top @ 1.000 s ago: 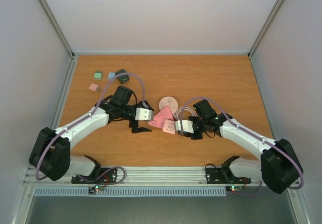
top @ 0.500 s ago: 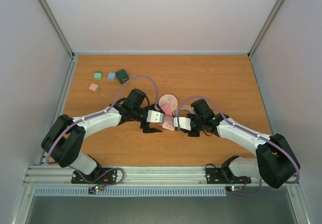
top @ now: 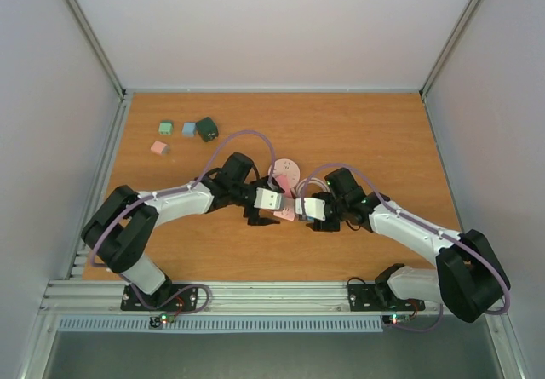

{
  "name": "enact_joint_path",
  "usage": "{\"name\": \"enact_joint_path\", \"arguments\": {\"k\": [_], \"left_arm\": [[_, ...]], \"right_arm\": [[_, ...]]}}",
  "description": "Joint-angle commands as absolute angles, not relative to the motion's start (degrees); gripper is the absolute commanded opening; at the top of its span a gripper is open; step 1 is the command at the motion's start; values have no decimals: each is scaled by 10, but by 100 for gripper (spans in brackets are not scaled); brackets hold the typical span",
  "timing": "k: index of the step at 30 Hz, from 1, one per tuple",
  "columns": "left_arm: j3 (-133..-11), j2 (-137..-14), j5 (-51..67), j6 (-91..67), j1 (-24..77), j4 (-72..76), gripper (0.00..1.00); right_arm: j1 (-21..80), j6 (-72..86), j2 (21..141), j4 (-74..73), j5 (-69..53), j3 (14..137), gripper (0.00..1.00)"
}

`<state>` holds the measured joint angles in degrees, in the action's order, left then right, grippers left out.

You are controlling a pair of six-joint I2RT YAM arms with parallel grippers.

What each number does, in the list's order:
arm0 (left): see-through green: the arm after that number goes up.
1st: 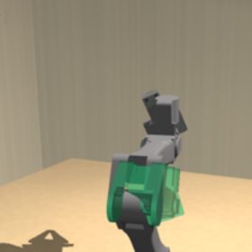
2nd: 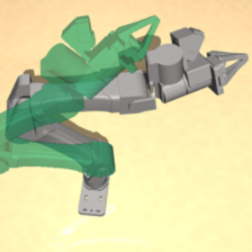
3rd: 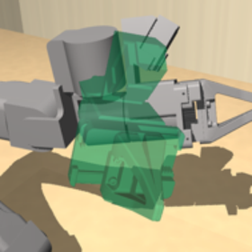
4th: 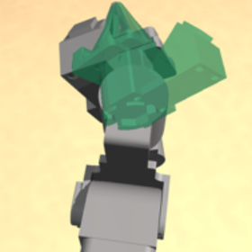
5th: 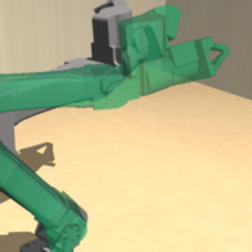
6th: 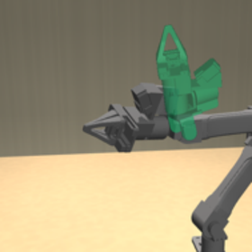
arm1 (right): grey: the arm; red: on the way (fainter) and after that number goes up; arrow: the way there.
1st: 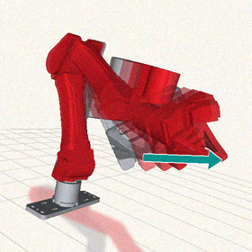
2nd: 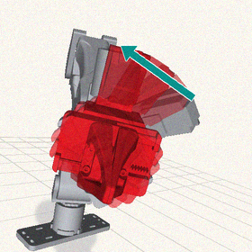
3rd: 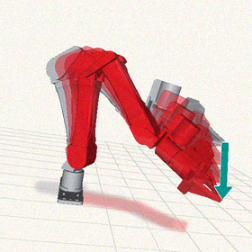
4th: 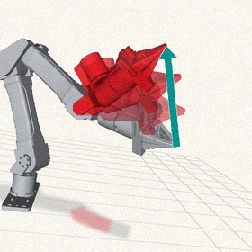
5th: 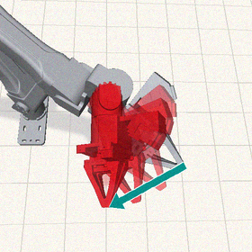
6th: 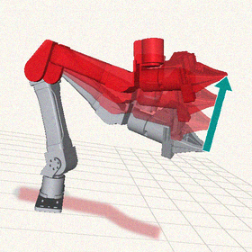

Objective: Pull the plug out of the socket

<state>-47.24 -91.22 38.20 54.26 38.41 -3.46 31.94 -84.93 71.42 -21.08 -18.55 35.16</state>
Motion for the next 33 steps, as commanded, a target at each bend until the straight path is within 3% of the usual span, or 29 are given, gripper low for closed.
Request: {"name": "enact_joint_path", "arguments": {"k": [1,4,8,22,33], "left_arm": [[-493,-931,395,564,392,-19,92],[-496,-937,394,566,397,-16,90],[-500,-948,384,570,403,-11,86],[-496,-963,351,504,403,47,48],[-494,-968,347,521,402,43,43]], "right_arm": [[322,-840,699,-216,-182,339,55],[322,-823,703,-208,-178,342,44],[320,-819,709,-206,-165,341,39],[296,-820,682,-219,-146,319,20],[248,-849,654,-251,-146,306,16]]}}
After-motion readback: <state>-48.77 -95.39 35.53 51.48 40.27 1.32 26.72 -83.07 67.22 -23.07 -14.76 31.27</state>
